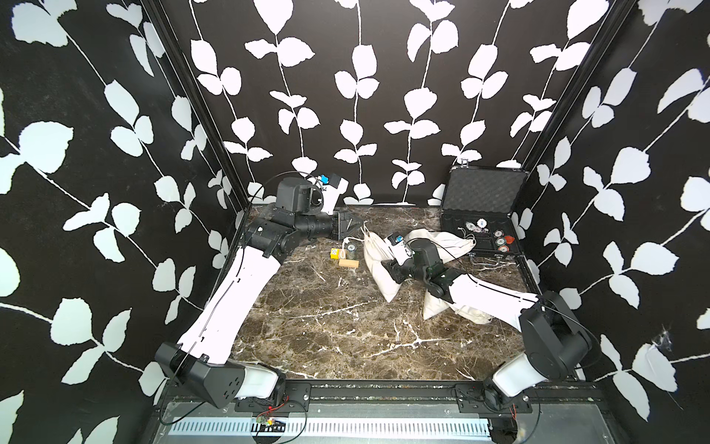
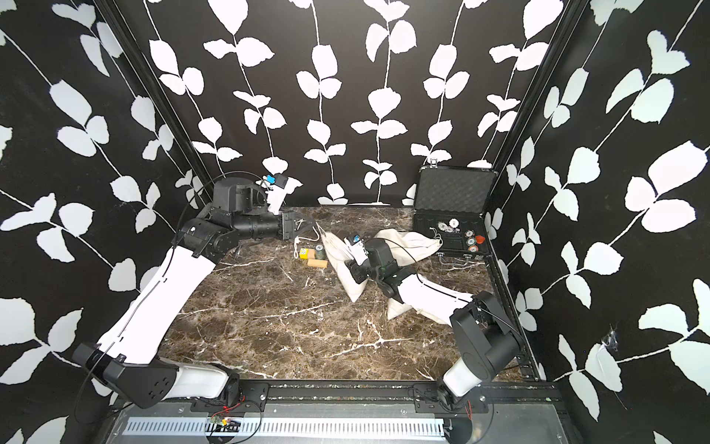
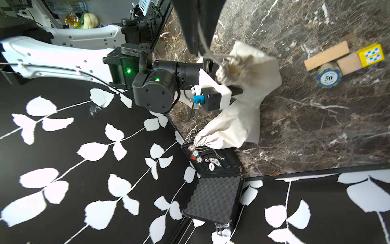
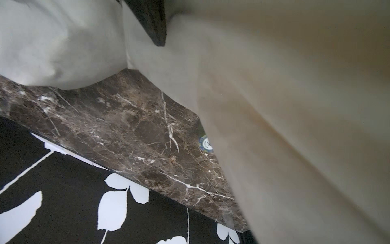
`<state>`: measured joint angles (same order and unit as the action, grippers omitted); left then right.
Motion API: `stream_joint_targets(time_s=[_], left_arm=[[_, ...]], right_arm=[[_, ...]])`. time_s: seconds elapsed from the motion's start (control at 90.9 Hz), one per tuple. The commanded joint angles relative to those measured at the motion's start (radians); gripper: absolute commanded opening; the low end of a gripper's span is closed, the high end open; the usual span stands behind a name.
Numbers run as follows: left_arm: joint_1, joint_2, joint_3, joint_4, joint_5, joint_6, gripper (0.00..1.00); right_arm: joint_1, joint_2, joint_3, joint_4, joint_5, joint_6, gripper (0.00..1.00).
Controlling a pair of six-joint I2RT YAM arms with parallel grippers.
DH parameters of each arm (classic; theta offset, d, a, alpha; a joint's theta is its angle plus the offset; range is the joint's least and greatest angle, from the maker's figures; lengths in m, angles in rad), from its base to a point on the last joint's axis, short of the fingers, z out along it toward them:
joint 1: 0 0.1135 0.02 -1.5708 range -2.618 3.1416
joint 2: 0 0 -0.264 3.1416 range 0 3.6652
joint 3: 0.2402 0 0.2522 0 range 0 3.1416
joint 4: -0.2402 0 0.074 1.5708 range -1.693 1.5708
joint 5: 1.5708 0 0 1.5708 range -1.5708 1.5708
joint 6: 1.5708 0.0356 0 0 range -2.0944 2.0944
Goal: Close the soil bag
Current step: Frap the soil bag at the center of the board.
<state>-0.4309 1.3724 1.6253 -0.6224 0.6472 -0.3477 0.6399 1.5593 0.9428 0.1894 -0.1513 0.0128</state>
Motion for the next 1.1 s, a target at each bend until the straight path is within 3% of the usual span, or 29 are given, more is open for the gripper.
stream_joint_targets(time_s=[0.0,0.198,0.506,0.847,1.001,1.089], left_arm=[[0.012,-0.041,0.009,0.158,0.064,-0.004,0.00],[0.013,-0.029,-0.003,0.160,0.080,0.000,0.00],[0.011,-0.022,-0.035,0.170,0.078,0.003,0.00],[0.013,-0.018,-0.045,0.169,0.080,0.009,0.00],[0.013,-0.015,-0.038,0.168,0.079,0.012,0.00],[0.012,-0.014,-0.036,0.170,0.079,0.010,0.00]], right_arm=[[0.025,-0.064,0.040,0.043,-0.056,-0.014,0.60],[0.075,-0.079,0.157,0.087,-0.085,-0.038,0.71],[0.120,-0.024,0.299,0.159,-0.173,-0.016,0.72],[0.122,0.024,0.334,0.178,-0.208,-0.010,0.66],[0.121,-0.030,0.256,0.176,-0.110,-0.063,0.67],[0.121,-0.063,0.222,0.170,-0.155,-0.073,0.67]])
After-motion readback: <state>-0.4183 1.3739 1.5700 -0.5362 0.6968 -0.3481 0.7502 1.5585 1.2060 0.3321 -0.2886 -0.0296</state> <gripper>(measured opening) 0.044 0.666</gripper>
